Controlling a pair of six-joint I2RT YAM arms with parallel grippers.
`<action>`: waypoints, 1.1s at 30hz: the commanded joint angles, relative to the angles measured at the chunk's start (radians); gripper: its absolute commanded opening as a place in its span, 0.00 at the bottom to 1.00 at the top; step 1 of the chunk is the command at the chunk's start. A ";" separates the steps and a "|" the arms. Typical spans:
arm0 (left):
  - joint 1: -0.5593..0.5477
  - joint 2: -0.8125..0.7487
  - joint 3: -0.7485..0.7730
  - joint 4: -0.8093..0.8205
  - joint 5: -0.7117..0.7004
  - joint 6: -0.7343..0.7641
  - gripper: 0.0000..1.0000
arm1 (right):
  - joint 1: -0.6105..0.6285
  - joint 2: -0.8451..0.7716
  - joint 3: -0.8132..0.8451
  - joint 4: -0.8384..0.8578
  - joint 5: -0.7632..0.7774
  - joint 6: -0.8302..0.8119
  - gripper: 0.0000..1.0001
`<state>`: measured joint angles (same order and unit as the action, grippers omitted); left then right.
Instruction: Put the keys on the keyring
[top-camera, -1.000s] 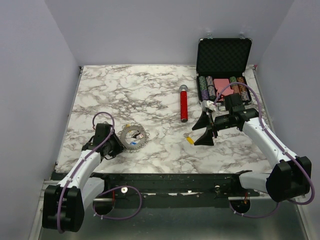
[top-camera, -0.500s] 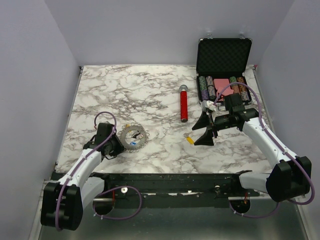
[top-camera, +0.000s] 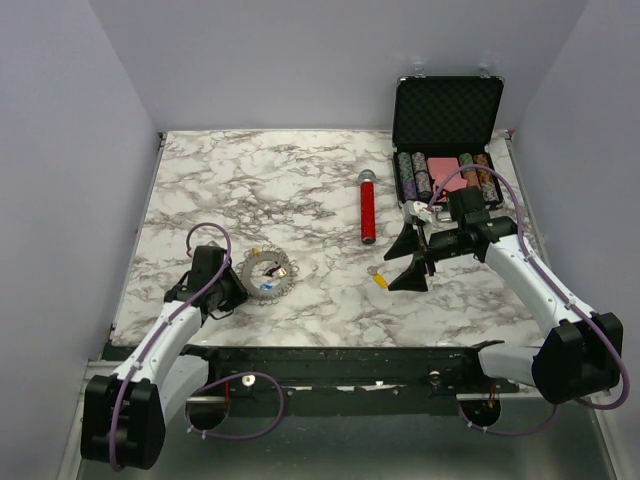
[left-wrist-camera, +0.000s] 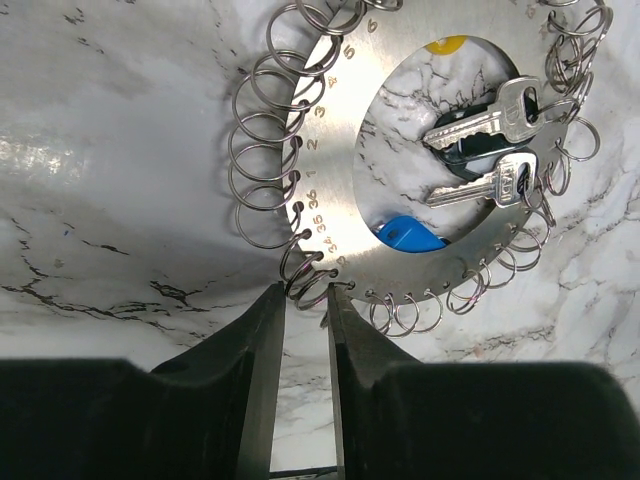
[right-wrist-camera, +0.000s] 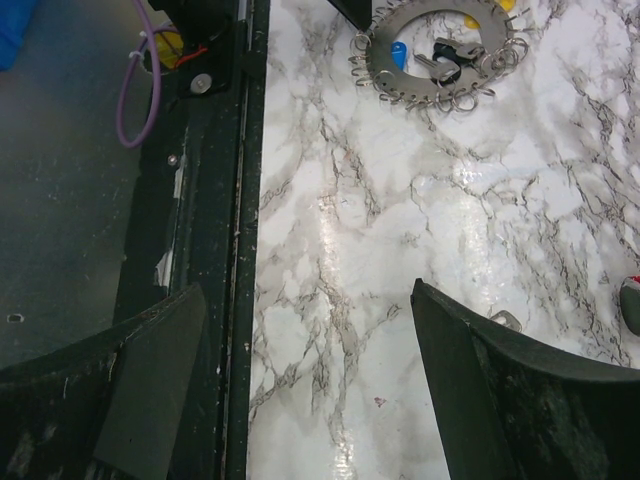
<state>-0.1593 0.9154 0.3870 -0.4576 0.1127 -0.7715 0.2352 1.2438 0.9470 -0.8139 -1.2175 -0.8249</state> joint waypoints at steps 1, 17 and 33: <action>-0.003 -0.026 0.018 -0.012 -0.028 -0.009 0.32 | 0.000 0.008 0.010 -0.027 -0.028 -0.019 0.92; 0.000 0.031 0.021 0.010 -0.053 -0.017 0.29 | 0.000 0.008 0.012 -0.034 -0.030 -0.029 0.92; 0.012 0.031 0.023 0.043 -0.021 -0.031 0.13 | -0.002 0.009 0.013 -0.041 -0.030 -0.036 0.92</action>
<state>-0.1562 0.9558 0.3969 -0.4374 0.0868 -0.7902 0.2352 1.2457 0.9470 -0.8330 -1.2179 -0.8398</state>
